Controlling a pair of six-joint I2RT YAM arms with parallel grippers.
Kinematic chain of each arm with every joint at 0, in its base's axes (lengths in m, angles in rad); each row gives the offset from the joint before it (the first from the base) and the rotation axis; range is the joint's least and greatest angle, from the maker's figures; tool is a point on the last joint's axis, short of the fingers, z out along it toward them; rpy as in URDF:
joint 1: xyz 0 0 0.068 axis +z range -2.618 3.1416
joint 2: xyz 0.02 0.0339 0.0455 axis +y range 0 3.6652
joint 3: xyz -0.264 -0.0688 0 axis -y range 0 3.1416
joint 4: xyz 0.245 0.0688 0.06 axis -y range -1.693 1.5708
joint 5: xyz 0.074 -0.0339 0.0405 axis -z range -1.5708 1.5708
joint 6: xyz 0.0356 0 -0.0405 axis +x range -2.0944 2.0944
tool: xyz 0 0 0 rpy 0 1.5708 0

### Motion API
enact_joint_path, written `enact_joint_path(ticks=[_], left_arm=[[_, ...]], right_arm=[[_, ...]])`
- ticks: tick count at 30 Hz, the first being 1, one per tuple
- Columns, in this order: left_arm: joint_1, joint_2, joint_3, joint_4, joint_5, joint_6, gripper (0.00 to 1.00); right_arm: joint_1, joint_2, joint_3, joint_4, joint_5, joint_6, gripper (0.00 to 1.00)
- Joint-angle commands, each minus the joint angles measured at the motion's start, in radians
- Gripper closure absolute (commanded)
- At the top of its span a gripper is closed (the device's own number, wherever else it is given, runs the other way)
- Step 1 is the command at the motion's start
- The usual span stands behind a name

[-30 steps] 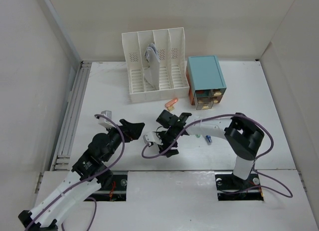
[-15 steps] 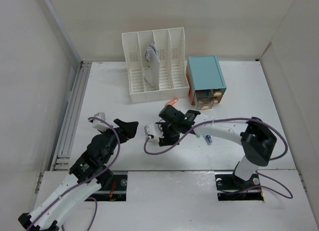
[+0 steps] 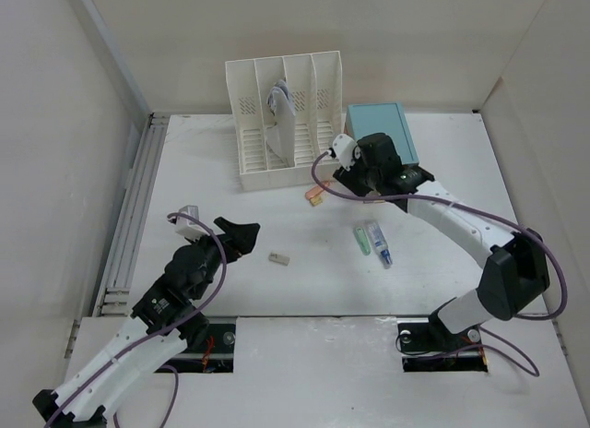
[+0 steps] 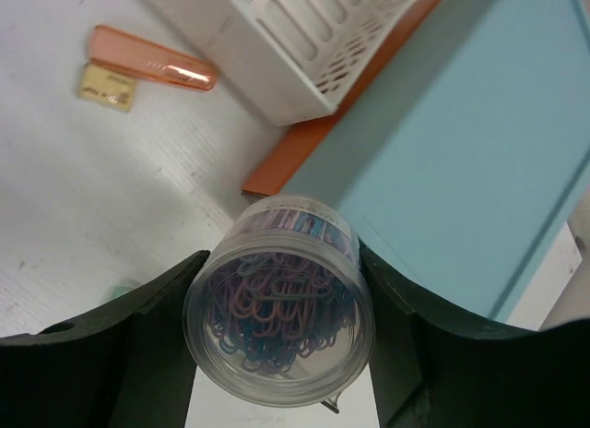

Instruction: Organize the desk

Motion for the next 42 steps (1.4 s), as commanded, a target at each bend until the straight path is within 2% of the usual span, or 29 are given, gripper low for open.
enact_joint_path(ticks=[1,10,17,19,22,31,33,35,37,38,42], left_arm=[[-0.002,0.011,0.014,0.076,0.024,-0.004,0.14],[-0.002,0.011,0.014,0.076,0.033,0.005,0.16],[-0.002,0.001,0.014,0.076,0.033,0.005,0.16],[-0.002,0.001,0.014,0.076,0.033,0.015,0.16],[-0.002,0.001,0.014,0.076,0.033,0.015,0.16],[-0.002,-0.008,0.014,0.076,0.033,0.015,0.16],[-0.002,-0.008,0.014,0.076,0.033,0.015,0.16],[-0.002,-0.008,0.014,0.076,0.033,0.015,0.16],[-0.002,-0.008,0.014,0.067,0.033,0.015,0.16],[-0.002,-0.008,0.014,0.067,0.033,0.015,0.16],[-0.002,-0.008,0.014,0.067,0.033,0.015,0.16]], right_arm=[[-0.027,-0.063,0.015,0.11,0.06,0.09,0.89],[-0.107,-0.064,0.025,0.09,0.05,0.156,0.91],[-0.2,-0.024,0.062,0.001,-0.069,0.213,0.91],[-0.2,-0.014,0.071,-0.011,-0.104,0.213,0.91],[-0.21,0.007,0.091,-0.04,-0.15,0.222,0.85],[-0.21,0.018,0.111,-0.097,-0.26,0.213,0.87],[-0.21,0.018,0.111,-0.106,-0.269,0.204,0.82],[-0.21,0.018,0.12,-0.115,-0.278,0.204,0.67],[-0.219,0.018,0.121,-0.115,-0.278,0.204,0.48],[-0.219,0.018,0.121,-0.115,-0.278,0.204,0.31],[-0.219,-0.03,0.099,-0.08,-0.258,0.195,0.26]])
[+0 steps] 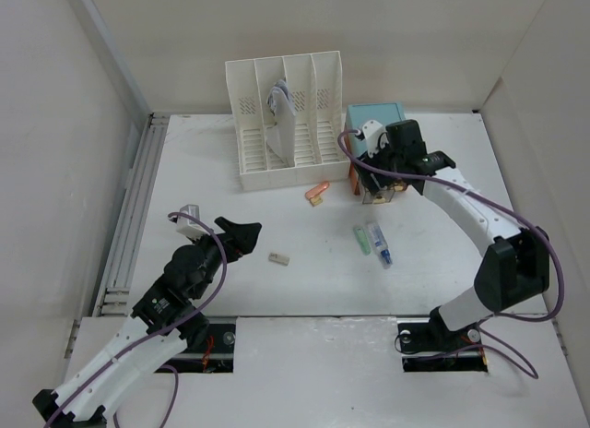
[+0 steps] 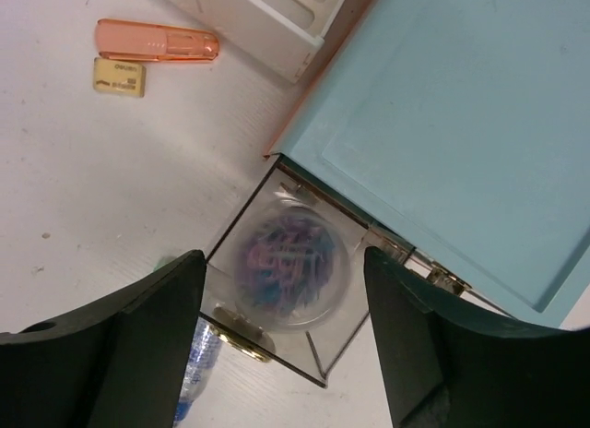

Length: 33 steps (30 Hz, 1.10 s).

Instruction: Organize the desk

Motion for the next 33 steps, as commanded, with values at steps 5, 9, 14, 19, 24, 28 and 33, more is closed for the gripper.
enact_joint_path(ticks=[5,9,14,19,24,28,33], left_arm=[[-0.002,-0.014,0.005,0.042,0.004,0.014,0.16],[-0.002,-0.014,0.005,0.042,0.004,0.014,0.16],[-0.002,-0.014,0.005,0.042,0.004,0.014,0.16],[-0.002,-0.023,0.005,0.042,0.013,0.023,0.16],[-0.002,-0.034,0.014,0.033,0.013,0.032,0.16],[-0.002,-0.034,0.014,0.033,0.013,0.032,0.16],[-0.002,-0.034,0.005,0.033,0.013,0.023,0.16]], right_arm=[[-0.003,-0.085,0.013,0.088,-0.002,-0.015,0.21],[-0.003,-0.143,-0.03,0.112,-0.096,-0.079,0.95],[-0.003,-0.137,0.022,-0.183,-0.452,-0.532,1.0],[-0.003,-0.048,0.093,-0.548,-0.519,-0.875,1.0],[-0.003,0.001,0.062,-0.426,-0.324,-0.722,1.0],[-0.003,0.085,0.062,-0.316,-0.194,-0.592,1.0],[-0.003,0.122,0.051,-0.118,-0.013,-0.483,1.0]])
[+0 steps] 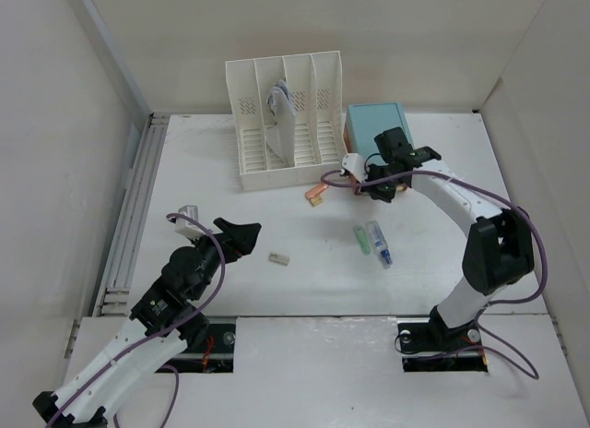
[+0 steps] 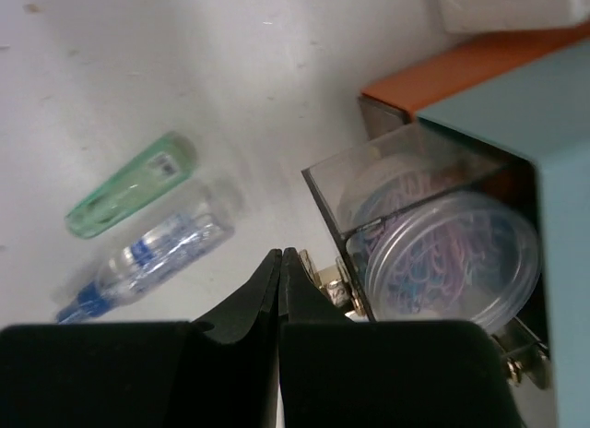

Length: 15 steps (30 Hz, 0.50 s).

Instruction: Organize the desk

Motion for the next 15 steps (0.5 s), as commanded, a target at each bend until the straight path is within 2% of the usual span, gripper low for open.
enact_joint_path(ticks=[1,6,11,15], left_arm=[[-0.002,-0.01,0.005,0.033,0.005,0.008,0.16],[-0.002,-0.019,-0.013,0.043,0.014,-0.001,0.16],[-0.002,-0.029,-0.022,0.053,0.014,-0.001,0.16],[-0.002,-0.029,-0.022,0.053,0.014,-0.011,0.16]], right_arm=[[-0.003,0.013,0.002,0.199,0.169,0.097,1.0],[-0.003,0.014,-0.011,0.337,0.286,0.145,1.0],[0.019,-0.032,-0.089,0.472,0.347,0.163,1.0],[0.037,-0.084,-0.164,0.506,0.358,0.163,1.0]])
